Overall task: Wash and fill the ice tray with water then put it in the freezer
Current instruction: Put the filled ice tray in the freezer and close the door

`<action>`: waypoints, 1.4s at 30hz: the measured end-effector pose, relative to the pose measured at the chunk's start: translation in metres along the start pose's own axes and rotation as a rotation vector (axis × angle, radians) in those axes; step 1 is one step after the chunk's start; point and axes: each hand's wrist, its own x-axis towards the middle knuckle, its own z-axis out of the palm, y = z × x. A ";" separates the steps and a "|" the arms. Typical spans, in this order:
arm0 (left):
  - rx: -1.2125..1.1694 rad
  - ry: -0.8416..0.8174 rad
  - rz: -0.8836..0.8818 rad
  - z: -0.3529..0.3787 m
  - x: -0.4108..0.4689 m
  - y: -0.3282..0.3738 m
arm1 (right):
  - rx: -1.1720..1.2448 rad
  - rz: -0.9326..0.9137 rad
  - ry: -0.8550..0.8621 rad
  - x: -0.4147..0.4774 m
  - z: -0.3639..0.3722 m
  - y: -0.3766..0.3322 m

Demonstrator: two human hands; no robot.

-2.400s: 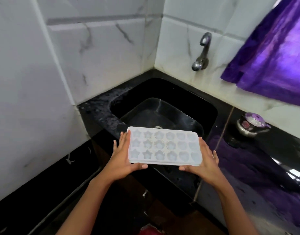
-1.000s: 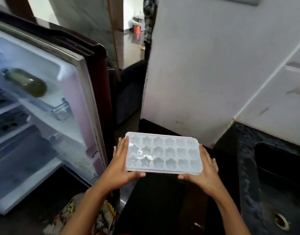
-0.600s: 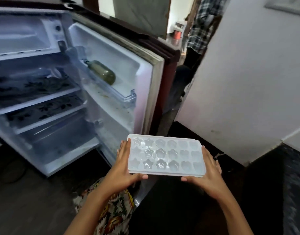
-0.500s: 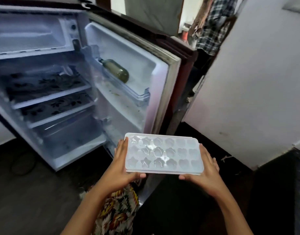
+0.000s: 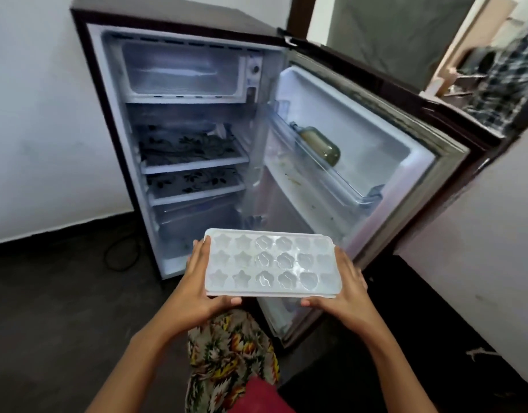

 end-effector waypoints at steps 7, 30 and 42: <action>-0.035 0.132 -0.058 -0.046 0.010 -0.022 | 0.050 -0.107 -0.084 0.058 0.027 -0.049; -0.034 0.397 0.015 -0.175 0.232 -0.064 | 0.343 -0.269 -0.105 0.356 0.086 -0.102; -0.113 0.474 0.055 -0.231 0.362 -0.078 | 0.413 -0.310 -0.022 0.506 0.110 -0.111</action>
